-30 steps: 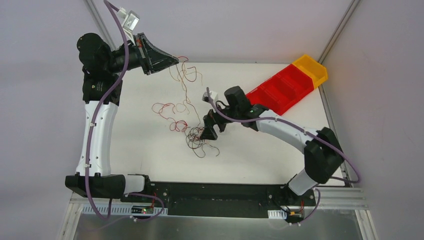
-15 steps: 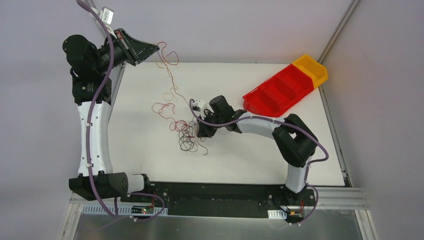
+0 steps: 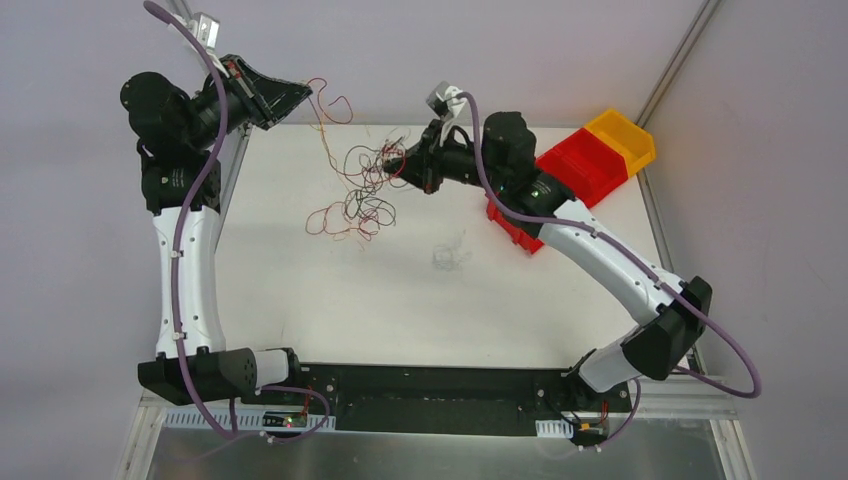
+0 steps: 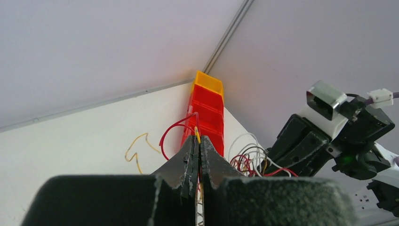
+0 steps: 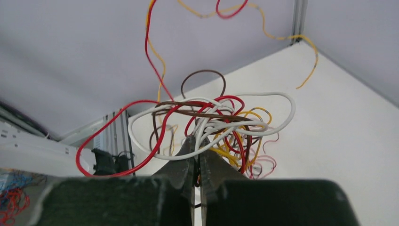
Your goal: Untangle the cables
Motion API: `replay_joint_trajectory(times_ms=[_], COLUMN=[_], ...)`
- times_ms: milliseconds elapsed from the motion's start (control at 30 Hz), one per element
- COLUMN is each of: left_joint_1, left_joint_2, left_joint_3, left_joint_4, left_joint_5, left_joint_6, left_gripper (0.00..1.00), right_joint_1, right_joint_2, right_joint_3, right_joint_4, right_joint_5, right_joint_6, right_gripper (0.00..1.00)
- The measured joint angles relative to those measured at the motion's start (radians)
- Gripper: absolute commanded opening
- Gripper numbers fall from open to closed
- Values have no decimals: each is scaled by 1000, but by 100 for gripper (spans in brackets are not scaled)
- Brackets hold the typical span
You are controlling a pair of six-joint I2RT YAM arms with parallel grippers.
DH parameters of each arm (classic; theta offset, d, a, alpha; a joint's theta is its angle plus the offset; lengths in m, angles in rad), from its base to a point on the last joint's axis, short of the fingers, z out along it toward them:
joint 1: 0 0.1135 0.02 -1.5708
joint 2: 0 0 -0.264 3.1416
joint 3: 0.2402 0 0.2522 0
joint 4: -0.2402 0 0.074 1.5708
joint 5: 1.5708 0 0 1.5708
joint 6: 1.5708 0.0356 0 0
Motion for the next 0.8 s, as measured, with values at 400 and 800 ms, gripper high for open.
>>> replay_joint_trajectory(times_ms=[400, 800], left_joint_1=[0, -67], left_joint_2=[160, 227], left_joint_3=[64, 40], left_joint_4=[138, 181], left_joint_5=[-11, -48], left_joint_6=[-77, -44], left_gripper=[0, 0], right_joint_1=[-137, -154], right_joint_2=[277, 358], right_joint_3=[327, 477], right_joint_4=[-11, 13], right_joint_5=[-21, 16], right_joint_6=[159, 98], right_gripper=[0, 0])
